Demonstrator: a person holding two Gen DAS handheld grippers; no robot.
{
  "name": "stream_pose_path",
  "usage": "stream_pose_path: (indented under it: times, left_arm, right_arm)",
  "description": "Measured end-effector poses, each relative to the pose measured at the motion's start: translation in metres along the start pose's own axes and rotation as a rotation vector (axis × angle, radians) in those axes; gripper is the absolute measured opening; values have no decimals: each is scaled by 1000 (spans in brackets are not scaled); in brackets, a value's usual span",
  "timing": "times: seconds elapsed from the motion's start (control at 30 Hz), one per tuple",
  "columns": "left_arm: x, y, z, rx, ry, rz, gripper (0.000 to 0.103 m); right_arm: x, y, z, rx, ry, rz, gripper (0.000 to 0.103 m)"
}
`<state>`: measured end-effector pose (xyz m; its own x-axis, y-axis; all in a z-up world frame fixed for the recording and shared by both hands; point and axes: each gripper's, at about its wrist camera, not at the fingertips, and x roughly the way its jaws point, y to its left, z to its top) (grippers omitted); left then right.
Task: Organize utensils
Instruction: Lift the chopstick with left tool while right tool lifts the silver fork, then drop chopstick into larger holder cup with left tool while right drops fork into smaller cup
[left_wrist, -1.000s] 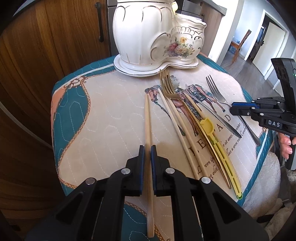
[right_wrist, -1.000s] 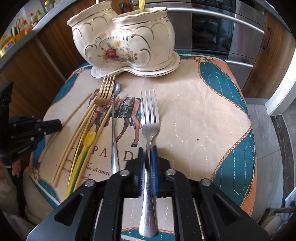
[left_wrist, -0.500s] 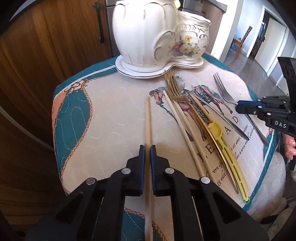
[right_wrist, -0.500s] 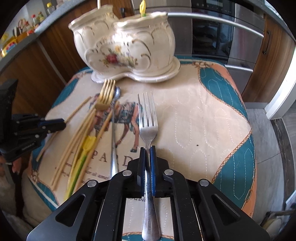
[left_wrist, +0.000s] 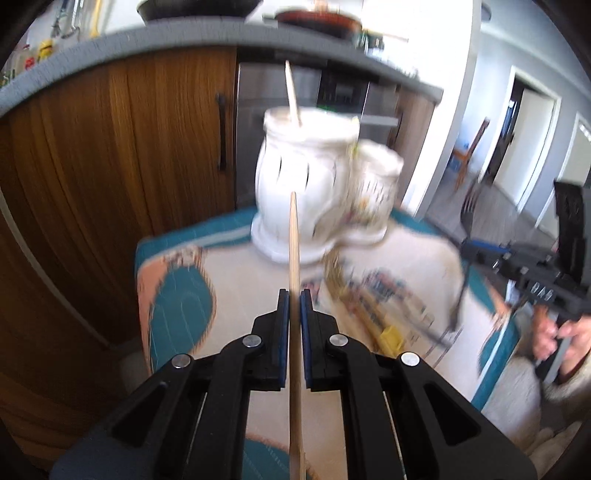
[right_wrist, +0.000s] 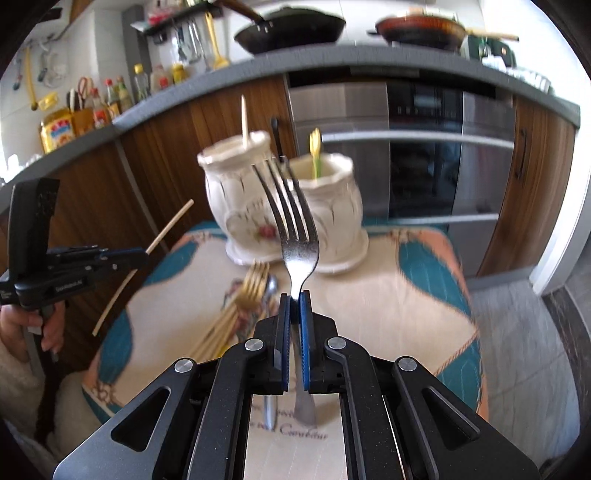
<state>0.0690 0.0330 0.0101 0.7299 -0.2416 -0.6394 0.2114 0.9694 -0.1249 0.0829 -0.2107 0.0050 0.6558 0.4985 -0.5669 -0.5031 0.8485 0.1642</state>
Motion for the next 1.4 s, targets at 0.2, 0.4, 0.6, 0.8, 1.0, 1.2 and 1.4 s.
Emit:
stream_pose_path:
  times: [0.2,0.4,0.6,0.8,1.0,1.2,1.4]
  left_arm:
    - [-22,-2,37,-17,-174,-24,6]
    - [-31,-5,79,-48,-313,-43,6]
    - [-25,-2,120,-81,-442,-56,6]
    - [-1,-1,149,-111,-556,-45,6]
    - [29,0,157,-139,-590,-40,6]
    - [51,-2,145,-113,-537,-31,6]
    - [51,0,125,-72,-517,2,6]
  right_arm:
    - [-13,7,32,-15,-127,-16,4]
    - [-15,7,70,-17,-217,-15,4]
    - [-20,0,108,24,-299,-10,4]
    - [-10,-3,133,45,-332,-31,4]
    - [21,-12,135,90,-282,-39,4]
    - [48,-26,127,141,-203,-30,4]
    - [67,-35,118,161,-145,-37,4]
